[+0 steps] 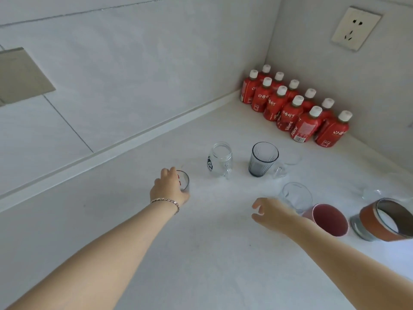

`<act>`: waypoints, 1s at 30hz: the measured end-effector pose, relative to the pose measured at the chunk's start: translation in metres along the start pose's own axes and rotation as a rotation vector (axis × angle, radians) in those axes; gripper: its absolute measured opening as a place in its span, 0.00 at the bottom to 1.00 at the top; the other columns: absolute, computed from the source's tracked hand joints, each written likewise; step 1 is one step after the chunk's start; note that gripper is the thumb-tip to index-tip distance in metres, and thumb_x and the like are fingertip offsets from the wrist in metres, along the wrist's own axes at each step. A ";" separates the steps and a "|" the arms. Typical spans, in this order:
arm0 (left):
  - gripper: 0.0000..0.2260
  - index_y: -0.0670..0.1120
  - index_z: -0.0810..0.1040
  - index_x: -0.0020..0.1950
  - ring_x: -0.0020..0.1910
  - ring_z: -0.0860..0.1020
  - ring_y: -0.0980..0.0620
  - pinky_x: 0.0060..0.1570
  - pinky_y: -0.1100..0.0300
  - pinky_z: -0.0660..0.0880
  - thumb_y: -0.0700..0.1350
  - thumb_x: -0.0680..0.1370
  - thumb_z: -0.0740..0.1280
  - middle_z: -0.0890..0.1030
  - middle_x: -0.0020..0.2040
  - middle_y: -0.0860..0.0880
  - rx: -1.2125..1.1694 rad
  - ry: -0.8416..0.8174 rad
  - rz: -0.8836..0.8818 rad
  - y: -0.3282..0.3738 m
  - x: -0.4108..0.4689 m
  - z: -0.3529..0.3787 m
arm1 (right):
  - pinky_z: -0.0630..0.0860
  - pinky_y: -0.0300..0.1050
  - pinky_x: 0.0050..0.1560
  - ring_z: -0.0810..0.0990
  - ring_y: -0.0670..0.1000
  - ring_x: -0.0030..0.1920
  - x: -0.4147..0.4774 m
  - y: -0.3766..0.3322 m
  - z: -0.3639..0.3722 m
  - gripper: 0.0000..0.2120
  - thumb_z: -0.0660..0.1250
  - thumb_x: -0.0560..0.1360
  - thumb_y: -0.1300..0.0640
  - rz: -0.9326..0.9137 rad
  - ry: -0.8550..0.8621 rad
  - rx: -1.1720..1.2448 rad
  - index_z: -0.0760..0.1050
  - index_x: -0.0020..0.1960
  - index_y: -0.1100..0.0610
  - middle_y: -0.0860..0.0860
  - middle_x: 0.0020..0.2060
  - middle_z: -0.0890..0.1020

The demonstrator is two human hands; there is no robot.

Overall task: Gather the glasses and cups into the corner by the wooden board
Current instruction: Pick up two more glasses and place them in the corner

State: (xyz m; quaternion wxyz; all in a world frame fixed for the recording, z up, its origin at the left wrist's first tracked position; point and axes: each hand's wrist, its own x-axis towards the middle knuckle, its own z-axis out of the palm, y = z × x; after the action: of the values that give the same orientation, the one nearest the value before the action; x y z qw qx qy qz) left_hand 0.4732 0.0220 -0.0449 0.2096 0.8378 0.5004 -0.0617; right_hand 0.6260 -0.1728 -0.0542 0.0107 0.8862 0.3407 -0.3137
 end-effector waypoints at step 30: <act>0.34 0.56 0.69 0.63 0.49 0.78 0.55 0.47 0.61 0.72 0.60 0.59 0.72 0.73 0.57 0.58 -0.267 0.180 -0.397 -0.286 -0.206 -0.076 | 0.70 0.41 0.46 0.78 0.51 0.55 -0.039 -0.298 0.026 0.33 0.74 0.63 0.40 -0.615 0.149 0.019 0.68 0.64 0.48 0.46 0.57 0.74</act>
State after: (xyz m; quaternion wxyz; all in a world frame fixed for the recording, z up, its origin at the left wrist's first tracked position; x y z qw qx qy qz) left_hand 0.1168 0.0037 0.0059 0.2568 0.6901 0.6754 0.0401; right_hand 0.4072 0.0266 0.0052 -0.1179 0.7623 0.5896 -0.2396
